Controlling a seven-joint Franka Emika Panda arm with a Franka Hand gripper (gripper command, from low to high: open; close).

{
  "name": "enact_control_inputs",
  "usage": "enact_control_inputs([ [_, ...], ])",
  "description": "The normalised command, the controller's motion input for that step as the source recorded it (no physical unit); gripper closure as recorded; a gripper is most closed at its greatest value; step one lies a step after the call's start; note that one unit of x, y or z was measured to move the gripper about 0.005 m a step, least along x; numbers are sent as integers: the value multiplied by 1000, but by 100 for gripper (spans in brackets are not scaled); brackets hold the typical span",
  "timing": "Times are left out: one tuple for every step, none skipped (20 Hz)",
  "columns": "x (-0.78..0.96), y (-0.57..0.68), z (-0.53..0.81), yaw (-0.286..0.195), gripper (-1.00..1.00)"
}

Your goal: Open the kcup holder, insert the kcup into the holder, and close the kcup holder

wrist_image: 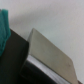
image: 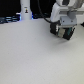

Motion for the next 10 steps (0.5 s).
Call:
enact_control_inputs([
  [-696, 419, 6, 89, -100],
  [-705, 409, -2, 92, -100],
  [-691, 406, -3, 92, -100],
  [-693, 404, -6, 96, -100],
  [-683, 404, -5, 96, -100],
  [-656, 403, 6, 97, -100],
  [-638, 405, 10, 99, -100],
  [-626, 416, 11, 100, -100],
  [-617, 422, 12, 99, -100],
  [-617, 418, 12, 98, -100],
])
